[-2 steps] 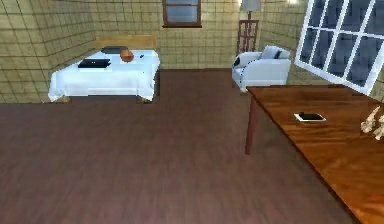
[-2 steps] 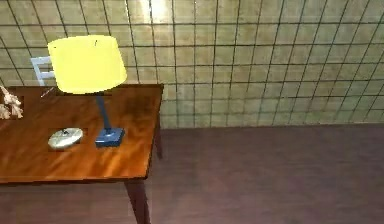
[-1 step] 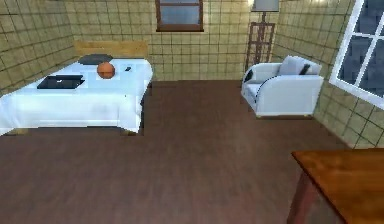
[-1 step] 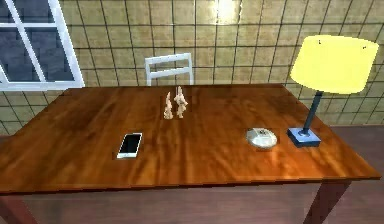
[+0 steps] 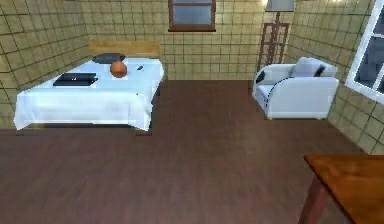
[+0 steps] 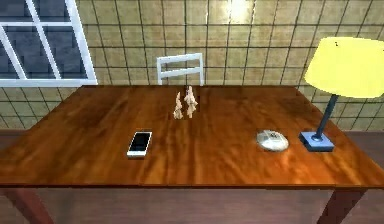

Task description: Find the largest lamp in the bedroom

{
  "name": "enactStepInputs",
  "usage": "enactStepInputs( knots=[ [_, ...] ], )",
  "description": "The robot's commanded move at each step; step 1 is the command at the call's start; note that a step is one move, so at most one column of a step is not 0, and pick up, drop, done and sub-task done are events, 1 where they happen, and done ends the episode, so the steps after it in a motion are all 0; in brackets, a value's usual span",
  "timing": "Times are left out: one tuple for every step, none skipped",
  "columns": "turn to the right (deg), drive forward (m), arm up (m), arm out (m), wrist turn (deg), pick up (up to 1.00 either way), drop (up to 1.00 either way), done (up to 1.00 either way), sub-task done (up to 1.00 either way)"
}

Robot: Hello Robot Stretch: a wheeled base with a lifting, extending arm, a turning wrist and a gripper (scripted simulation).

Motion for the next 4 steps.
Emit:
enactStepInputs(
  knots=[
    [0.0,1.00,0.00,0.00,0.0,0.00,0.00,0.00,0.00],
    [0.0,0.05,0.00,0.00,0.0,0.00,0.00,0.00,0.00],
    [12.0,0.00,0.00,0.00,0.0,0.00,0.00,0.00,0.00],
    [0.0,1.00,0.00,0.00,0.0,0.00,0.00,0.00,0.00]
  ],
)
